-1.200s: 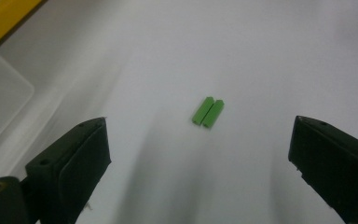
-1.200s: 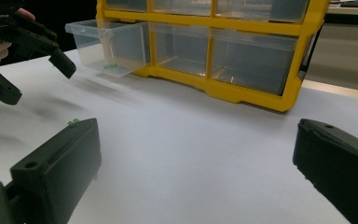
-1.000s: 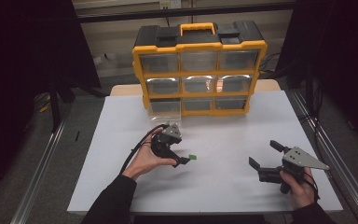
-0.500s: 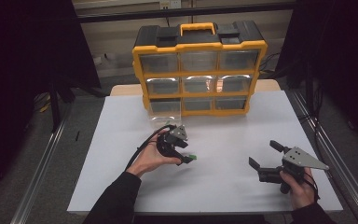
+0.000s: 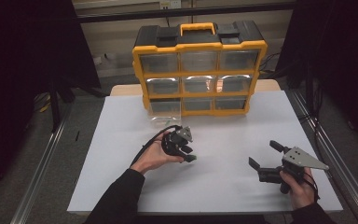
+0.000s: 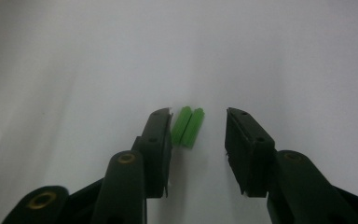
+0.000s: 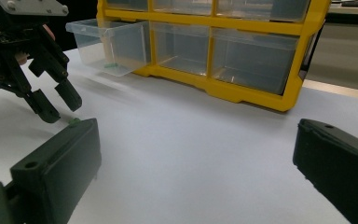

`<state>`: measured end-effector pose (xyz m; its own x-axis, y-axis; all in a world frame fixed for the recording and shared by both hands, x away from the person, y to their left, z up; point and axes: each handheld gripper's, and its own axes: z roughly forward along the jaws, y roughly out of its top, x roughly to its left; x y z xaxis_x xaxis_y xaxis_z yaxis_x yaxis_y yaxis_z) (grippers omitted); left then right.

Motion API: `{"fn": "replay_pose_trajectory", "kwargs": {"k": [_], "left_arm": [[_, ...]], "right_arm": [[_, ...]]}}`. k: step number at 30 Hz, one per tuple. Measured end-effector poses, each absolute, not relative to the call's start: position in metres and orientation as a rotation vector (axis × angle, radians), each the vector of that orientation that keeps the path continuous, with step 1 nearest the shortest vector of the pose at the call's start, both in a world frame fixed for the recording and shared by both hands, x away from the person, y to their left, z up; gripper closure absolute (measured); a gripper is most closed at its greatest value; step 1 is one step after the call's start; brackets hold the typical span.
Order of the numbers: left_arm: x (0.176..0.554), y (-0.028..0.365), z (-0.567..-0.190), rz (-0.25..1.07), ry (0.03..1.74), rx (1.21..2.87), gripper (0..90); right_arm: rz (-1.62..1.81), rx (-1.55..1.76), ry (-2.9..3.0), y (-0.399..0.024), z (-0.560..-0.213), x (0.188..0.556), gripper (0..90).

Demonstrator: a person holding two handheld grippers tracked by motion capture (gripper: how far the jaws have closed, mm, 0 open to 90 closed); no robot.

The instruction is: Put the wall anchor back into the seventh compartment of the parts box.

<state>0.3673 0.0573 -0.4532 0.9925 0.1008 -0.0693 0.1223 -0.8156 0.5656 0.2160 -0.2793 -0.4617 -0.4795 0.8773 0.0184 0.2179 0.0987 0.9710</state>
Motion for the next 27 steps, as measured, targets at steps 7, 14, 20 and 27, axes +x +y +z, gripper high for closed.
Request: {"fn": "replay_pose_trajectory", "kwargs": {"k": [7,14,20,27], "left_arm": [[0.369,0.052,-0.457,-0.049,0.152,2.550,71.9],[0.369,0.047,-0.457,-0.062,0.117,2.571,76.0],[0.369,0.045,-0.457,-0.056,0.128,2.580,79.3],[0.371,0.044,-0.457,-0.068,0.133,2.583,80.1]], "right_arm": [[1.413,1.073,1.782,-0.279,-0.462,0.216,0.7],[1.412,1.073,1.784,-0.279,-0.462,0.216,0.8],[1.413,1.075,1.781,-0.279,-0.462,0.216,0.7],[1.413,1.074,1.785,-0.279,-0.462,0.216,0.7]]}}
